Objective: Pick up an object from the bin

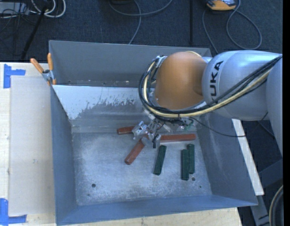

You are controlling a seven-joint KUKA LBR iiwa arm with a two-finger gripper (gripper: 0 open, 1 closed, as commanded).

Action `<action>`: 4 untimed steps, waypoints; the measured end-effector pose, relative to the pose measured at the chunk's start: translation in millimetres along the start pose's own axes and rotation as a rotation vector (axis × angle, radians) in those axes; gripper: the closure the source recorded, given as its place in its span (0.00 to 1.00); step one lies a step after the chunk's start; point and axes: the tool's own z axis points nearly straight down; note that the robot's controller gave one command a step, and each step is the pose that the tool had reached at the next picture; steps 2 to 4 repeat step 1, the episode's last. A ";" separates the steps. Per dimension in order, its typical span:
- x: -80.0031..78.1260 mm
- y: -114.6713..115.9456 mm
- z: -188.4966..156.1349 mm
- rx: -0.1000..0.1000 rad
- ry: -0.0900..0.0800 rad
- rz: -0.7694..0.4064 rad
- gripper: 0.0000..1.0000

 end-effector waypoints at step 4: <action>-0.7 -0.3 -6.4 -0.003 0.002 0.007 1.00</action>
Offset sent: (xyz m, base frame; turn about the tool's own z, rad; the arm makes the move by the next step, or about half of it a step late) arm 0.0001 0.0000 0.0063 0.0000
